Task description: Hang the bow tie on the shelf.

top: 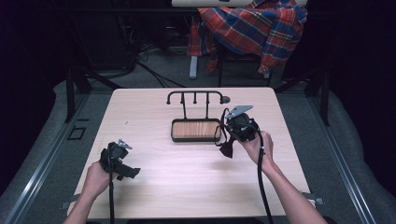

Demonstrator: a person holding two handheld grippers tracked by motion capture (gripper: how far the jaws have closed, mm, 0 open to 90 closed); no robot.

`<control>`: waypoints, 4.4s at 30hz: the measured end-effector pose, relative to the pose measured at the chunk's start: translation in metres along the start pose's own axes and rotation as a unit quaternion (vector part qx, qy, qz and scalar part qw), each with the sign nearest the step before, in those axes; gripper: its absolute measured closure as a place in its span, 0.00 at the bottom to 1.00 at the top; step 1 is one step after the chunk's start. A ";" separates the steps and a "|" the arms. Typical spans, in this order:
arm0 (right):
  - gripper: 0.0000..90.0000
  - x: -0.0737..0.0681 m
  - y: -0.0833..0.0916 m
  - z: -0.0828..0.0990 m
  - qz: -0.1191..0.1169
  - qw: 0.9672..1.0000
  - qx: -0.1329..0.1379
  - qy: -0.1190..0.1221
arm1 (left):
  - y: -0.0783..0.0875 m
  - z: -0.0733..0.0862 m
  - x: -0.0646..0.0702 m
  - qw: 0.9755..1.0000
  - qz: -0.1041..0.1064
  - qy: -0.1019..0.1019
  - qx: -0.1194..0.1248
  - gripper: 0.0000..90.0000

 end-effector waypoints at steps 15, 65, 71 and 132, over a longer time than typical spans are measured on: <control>0.98 0.006 -0.004 -0.013 0.003 1.000 0.015 -0.007 | -0.003 -0.002 0.001 1.000 0.004 -0.003 -0.002 0.00; 0.98 0.029 -0.020 -0.028 -0.014 0.998 0.026 -0.058 | 0.004 0.021 -0.004 1.000 -0.001 0.018 -0.006 0.00; 0.98 0.029 -0.025 -0.030 -0.015 0.998 0.023 -0.061 | 0.004 0.022 -0.004 1.000 0.000 0.019 -0.006 0.00; 0.96 0.043 -0.066 -0.026 -0.067 0.988 0.004 -0.138 | 0.001 0.016 -0.003 1.000 0.002 0.012 -0.007 0.00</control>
Point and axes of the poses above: each handheld gripper's, and its own axes: y roughly backward along the jaws, z roughly out of its underside, x roughly to its right, the point moved 6 cm from there along -y, roughly forward along the jaws, and after that the axes turned 7 degrees about -x, right-handed, at the moved point
